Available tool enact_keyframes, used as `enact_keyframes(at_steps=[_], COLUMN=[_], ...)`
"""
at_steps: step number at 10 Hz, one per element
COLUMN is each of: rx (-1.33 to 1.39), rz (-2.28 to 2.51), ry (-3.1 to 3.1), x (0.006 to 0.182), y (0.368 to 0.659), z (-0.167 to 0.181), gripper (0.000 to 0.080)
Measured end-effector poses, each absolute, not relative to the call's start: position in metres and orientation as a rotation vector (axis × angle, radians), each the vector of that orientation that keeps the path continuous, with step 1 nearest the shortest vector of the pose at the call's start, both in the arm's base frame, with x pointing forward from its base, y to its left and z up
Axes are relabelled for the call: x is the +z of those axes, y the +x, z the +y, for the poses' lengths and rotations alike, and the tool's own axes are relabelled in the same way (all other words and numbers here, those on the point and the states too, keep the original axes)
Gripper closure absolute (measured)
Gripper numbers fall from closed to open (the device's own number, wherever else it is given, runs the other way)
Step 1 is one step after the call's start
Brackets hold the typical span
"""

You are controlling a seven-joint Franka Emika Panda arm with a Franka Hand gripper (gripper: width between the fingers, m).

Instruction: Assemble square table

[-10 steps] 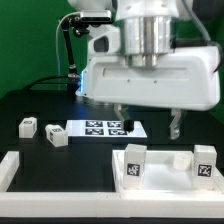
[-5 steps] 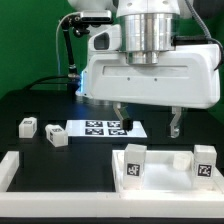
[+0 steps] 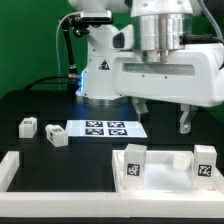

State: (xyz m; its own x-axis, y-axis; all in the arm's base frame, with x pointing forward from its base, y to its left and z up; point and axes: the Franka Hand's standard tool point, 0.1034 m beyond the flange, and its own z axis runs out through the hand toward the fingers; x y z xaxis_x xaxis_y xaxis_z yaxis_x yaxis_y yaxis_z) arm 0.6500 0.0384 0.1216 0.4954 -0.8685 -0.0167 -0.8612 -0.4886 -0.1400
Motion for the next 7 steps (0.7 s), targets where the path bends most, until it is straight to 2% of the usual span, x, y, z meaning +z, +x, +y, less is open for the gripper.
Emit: enact_keyframes(at_steps=[6, 7], rx=[-0.106, -0.073], rz=[1.66, 1.758], ry=[-2.467, -2.383], x=[0.113, 0.105], y=[0.644, 0.633], z=[0.042, 0.037], gripper=[0.0151, 0.0151])
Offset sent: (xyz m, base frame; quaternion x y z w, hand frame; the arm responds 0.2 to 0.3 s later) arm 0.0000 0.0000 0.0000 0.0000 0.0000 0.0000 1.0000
